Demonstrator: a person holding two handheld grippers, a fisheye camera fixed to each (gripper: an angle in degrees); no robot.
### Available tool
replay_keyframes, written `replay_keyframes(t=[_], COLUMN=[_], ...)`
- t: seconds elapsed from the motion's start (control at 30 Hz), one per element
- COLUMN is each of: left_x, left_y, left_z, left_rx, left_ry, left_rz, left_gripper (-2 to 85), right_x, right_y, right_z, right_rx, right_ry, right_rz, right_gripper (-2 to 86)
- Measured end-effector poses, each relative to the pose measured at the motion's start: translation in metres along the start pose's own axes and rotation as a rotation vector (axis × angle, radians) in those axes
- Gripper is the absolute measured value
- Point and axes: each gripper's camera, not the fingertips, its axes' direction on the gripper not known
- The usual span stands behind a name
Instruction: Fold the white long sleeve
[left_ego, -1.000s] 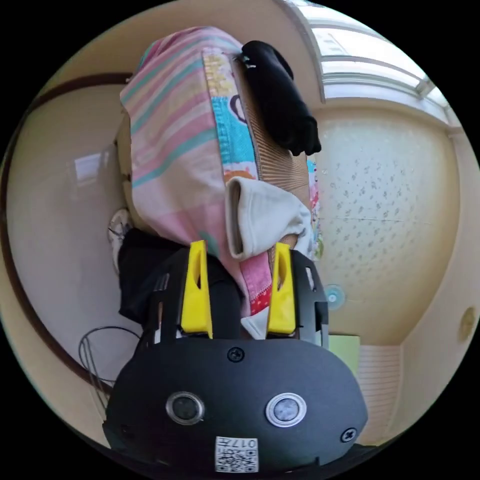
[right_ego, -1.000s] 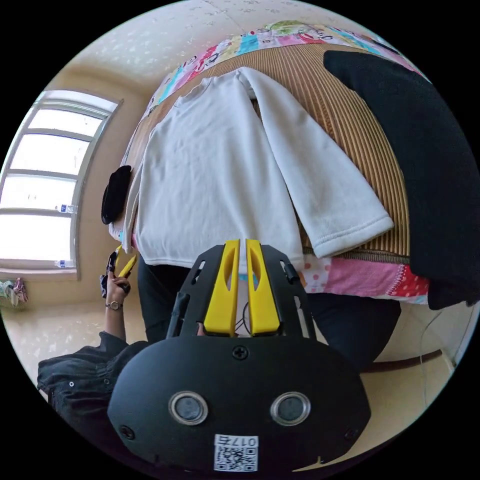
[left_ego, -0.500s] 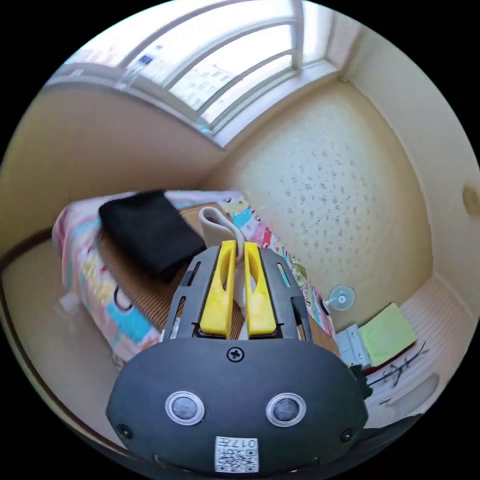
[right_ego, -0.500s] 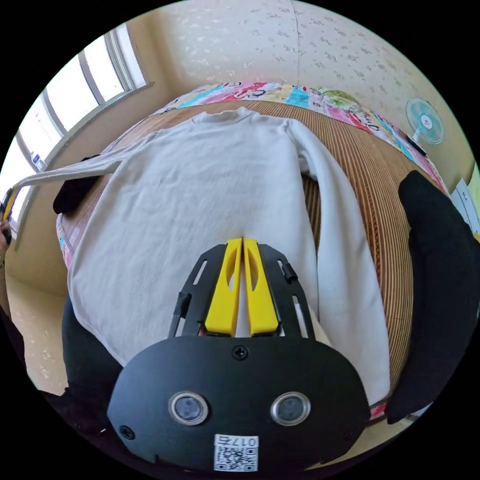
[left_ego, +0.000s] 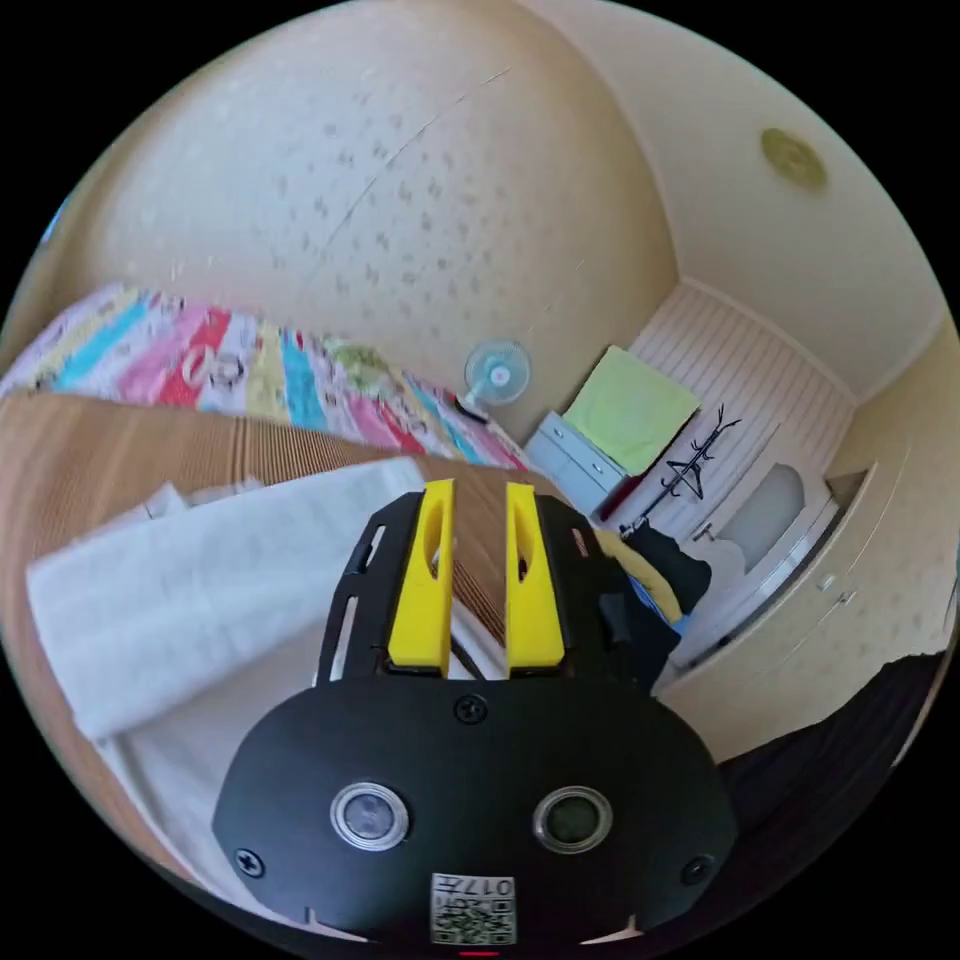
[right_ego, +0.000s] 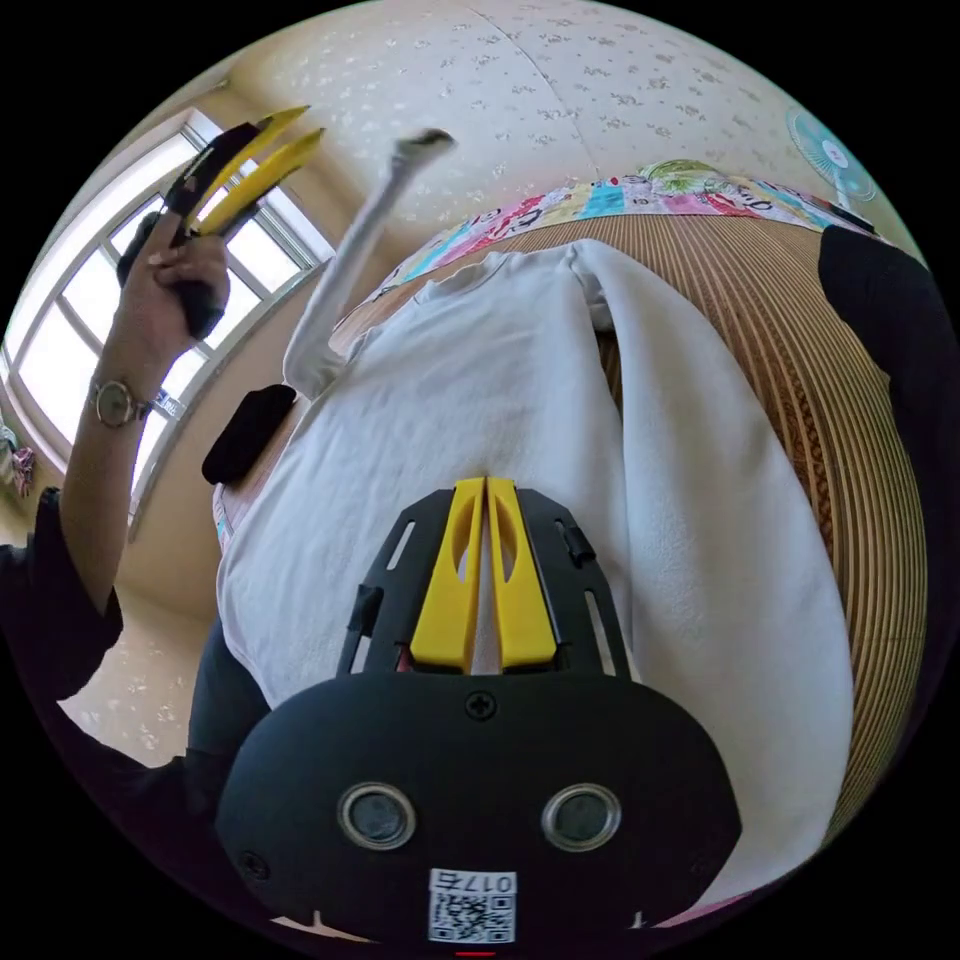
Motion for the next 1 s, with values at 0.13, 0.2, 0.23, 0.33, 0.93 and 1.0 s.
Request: replay_keyframes(t=[0.13,0.2,0.23,0.33,0.93,1.0], left_x=[-0.048,-0.068,-0.083,-0.131,-0.224,-0.181], left_y=[0.079,0.098,0.106,0.119,0.106,0.109], left_z=[0.0,-0.044,-0.08,-0.16,-0.211,-0.21], left_rx=[-0.004,0.076,0.136,0.242,0.085,0.149], left_ry=[-0.023,-0.176,-0.291,-0.53,-0.769,-0.712], left_rz=[-0.143,-0.189,-0.222,-0.371,-0.348,-0.227], left_gripper=[11.0,11.0,11.1,13.5,11.0,12.2], right_x=[0.004,0.003,0.003,0.002,-0.007,-0.009], right_y=[0.014,0.022,0.023,0.032,0.065,0.067], right_z=[-0.007,-0.011,-0.012,-0.017,-0.035,-0.036], right_rx=[0.012,0.014,0.015,0.018,0.02,0.021], right_ry=[-0.021,-0.014,-0.012,-0.01,-0.005,-0.001], right_rz=[0.002,-0.005,-0.006,-0.01,-0.031,-0.035], right_gripper=[0.6,0.5,0.5,0.6,0.6,0.6])
